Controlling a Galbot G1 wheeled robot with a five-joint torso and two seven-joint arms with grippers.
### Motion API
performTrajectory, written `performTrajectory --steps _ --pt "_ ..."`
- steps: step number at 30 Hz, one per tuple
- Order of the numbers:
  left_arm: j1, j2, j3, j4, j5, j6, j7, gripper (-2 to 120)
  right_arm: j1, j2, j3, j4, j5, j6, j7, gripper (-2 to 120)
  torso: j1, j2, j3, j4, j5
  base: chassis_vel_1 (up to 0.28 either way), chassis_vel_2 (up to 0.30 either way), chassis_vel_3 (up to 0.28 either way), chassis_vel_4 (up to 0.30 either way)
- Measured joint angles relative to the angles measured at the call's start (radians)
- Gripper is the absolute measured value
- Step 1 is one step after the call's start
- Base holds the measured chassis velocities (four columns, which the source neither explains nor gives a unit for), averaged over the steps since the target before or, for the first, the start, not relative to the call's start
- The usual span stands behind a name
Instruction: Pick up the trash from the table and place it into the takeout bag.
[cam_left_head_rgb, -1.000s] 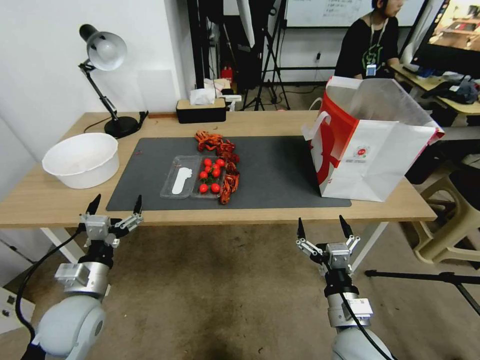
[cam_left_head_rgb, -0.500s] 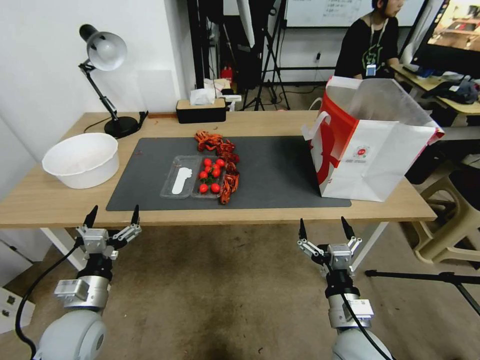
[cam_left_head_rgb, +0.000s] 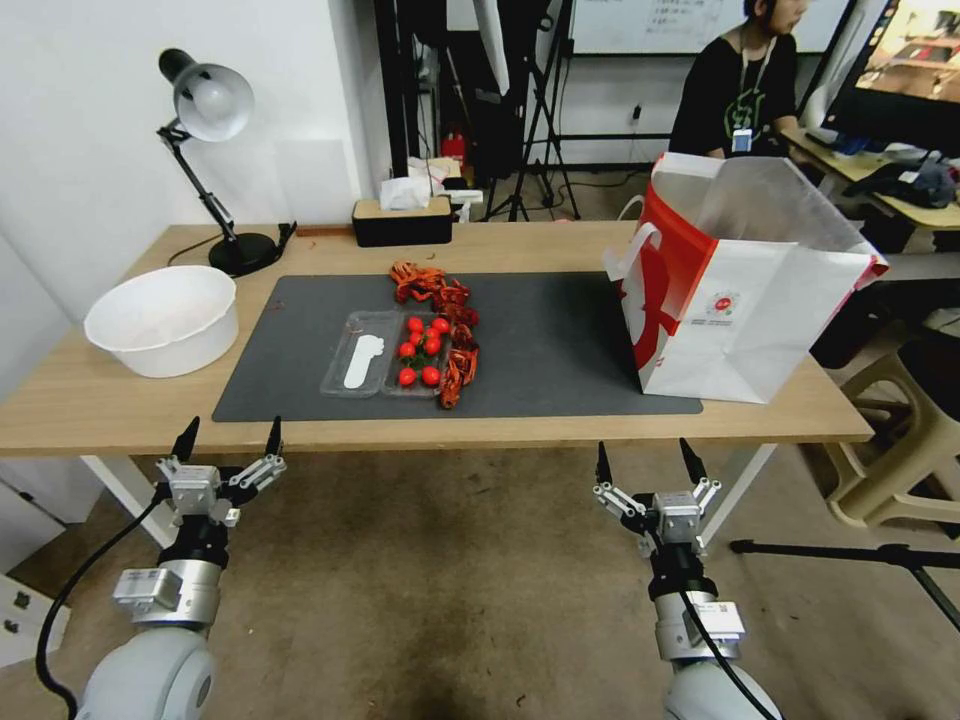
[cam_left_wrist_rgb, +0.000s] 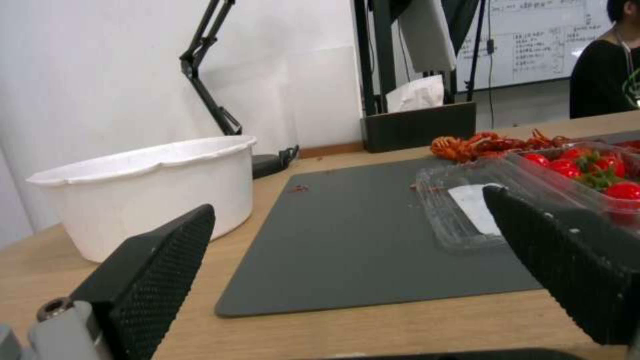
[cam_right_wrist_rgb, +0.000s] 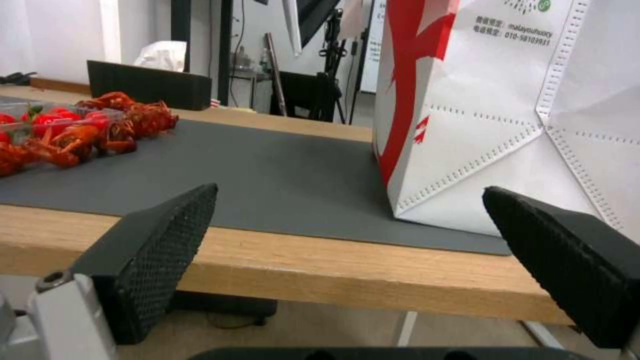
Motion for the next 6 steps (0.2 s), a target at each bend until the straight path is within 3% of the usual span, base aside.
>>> performTrajectory --steps 6 --pt "0.0 0.001 0.001 0.003 0.001 -0.003 0.001 100 0.001 0.002 -0.002 -0.004 0.0 0.0 -0.002 100 0.0 0.0 0.0 0.0 0.0 0.0 0.0 0.0 0.0"
